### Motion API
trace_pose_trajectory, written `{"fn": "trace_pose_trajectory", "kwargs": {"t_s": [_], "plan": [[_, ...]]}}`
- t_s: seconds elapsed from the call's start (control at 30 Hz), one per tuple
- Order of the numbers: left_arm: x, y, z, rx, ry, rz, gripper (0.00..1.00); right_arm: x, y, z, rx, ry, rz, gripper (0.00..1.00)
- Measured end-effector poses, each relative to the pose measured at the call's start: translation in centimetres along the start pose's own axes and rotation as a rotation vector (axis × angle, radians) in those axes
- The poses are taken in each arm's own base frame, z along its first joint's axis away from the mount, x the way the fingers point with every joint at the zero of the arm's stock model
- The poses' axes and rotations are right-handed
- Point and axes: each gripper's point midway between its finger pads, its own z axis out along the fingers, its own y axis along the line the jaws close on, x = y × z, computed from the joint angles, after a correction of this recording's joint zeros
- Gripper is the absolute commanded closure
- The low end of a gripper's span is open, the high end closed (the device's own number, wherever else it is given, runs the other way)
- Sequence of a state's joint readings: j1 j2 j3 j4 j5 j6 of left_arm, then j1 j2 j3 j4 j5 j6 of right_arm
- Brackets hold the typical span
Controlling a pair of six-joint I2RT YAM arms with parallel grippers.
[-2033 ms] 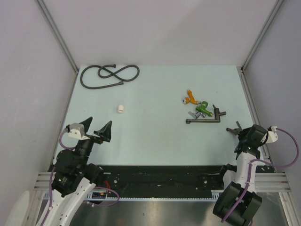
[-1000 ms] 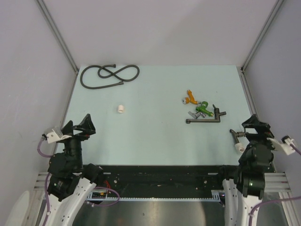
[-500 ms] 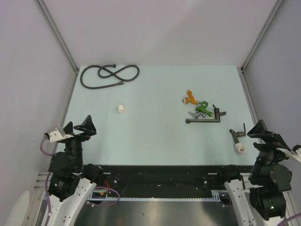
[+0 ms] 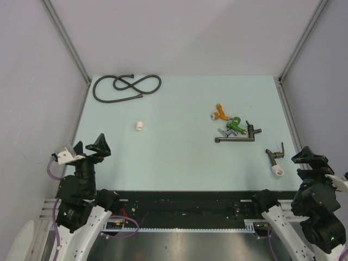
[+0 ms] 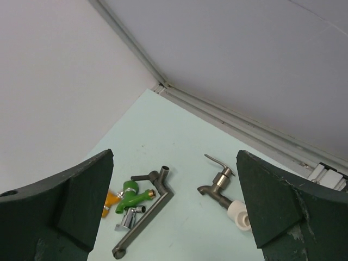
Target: Install the water faucets
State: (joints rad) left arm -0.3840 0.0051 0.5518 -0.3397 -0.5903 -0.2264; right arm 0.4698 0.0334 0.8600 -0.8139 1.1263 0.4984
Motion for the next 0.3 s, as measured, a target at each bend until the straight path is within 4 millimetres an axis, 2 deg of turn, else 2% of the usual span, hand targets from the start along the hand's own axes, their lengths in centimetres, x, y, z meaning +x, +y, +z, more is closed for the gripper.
{"fn": "trace_pose_trajectory", "kwargs": {"t_s": [0.3], "plan": [[-0.12, 0.17, 0.04, -0.007, -0.006, 0.007, 0.00, -0.25, -0.85, -0.31, 0.077, -0.040, 0.073, 0.00]]}}
